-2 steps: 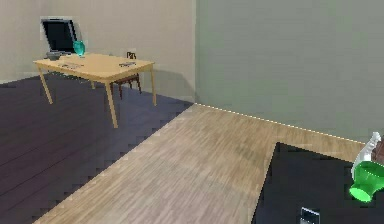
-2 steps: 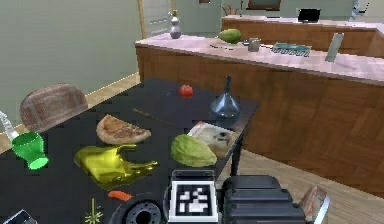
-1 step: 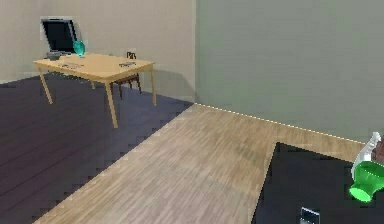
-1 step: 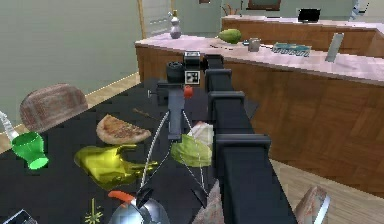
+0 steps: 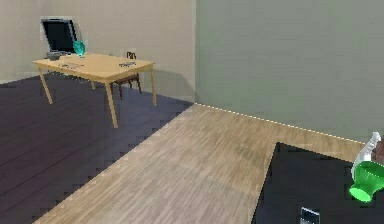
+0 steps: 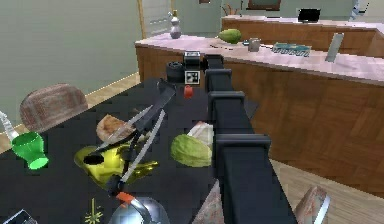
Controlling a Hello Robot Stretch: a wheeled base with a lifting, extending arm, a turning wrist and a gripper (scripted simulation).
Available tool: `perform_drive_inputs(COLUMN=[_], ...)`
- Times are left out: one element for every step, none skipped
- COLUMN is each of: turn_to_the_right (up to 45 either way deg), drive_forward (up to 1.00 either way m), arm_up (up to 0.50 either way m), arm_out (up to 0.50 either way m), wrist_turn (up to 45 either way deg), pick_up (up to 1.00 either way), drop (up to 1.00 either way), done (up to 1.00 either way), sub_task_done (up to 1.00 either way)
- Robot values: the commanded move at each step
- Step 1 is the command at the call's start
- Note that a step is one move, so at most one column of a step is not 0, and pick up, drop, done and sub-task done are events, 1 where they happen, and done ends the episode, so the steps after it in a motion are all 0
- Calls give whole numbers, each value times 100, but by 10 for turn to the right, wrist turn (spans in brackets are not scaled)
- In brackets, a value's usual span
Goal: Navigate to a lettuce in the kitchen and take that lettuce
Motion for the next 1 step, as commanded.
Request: perform_drive_inputs(turn_to_the_right=[0], drive_forward=[0], arm_up=[0], arm_out=[0], wrist_turn=[450], pick_up=[0], drop=[0], done=[0], sub_task_done=[0])
